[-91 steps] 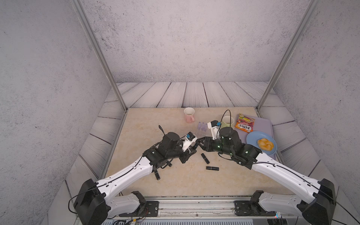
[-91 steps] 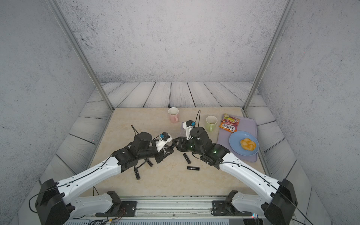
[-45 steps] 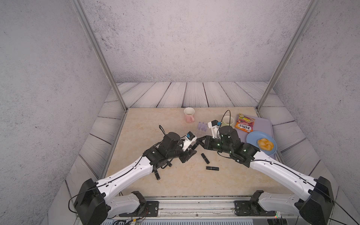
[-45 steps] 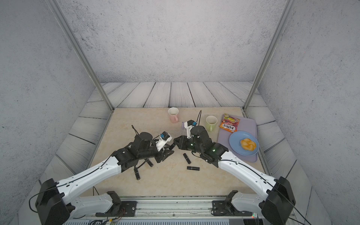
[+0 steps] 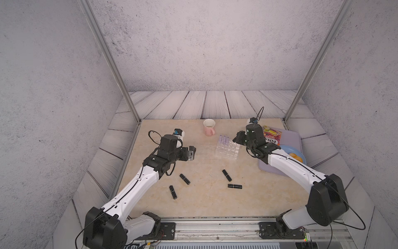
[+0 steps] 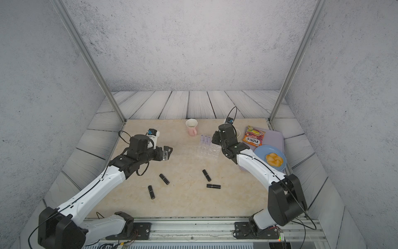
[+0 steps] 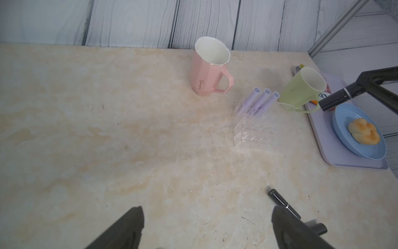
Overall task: Arrange the lipsticks in the organizer
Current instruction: Place the lipstick in the storage box.
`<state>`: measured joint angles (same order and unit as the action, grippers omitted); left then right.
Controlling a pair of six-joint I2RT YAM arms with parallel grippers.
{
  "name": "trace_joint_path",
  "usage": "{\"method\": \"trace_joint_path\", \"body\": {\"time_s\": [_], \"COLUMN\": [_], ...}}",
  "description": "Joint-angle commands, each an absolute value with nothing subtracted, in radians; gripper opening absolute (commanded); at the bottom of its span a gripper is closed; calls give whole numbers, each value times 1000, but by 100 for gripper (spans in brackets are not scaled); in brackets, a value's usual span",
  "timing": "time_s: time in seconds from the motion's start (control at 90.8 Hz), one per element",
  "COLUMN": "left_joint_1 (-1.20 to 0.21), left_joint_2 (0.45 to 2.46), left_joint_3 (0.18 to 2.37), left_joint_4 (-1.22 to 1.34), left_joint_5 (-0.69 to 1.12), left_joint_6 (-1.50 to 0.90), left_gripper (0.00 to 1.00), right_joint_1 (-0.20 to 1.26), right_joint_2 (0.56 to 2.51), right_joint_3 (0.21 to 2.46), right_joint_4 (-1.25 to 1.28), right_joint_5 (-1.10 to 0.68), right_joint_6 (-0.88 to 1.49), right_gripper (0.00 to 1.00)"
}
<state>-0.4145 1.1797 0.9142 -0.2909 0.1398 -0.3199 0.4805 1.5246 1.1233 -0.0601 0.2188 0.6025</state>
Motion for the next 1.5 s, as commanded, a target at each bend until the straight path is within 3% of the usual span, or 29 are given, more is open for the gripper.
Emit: {"method": "trace_joint_path", "body": {"time_s": [0.0, 0.341, 1.486], "left_joint_1": [-402, -386, -371], "left_joint_2": [1187, 1204, 1209], "left_joint_3": [877, 841, 839], "left_joint_4": [-312, -302, -289], "left_joint_5": [158, 146, 188], "left_joint_6": [-365, -331, -334], "left_gripper": [99, 99, 100], "right_joint_1": [491, 500, 501], "right_joint_2": [1589, 1798, 1830], "right_joint_3": [1139, 1238, 1132], "right_joint_4": [43, 130, 133], "right_joint_5": [347, 344, 351], "right_joint_6": [490, 444, 497], "right_gripper": [0, 0, 0]}}
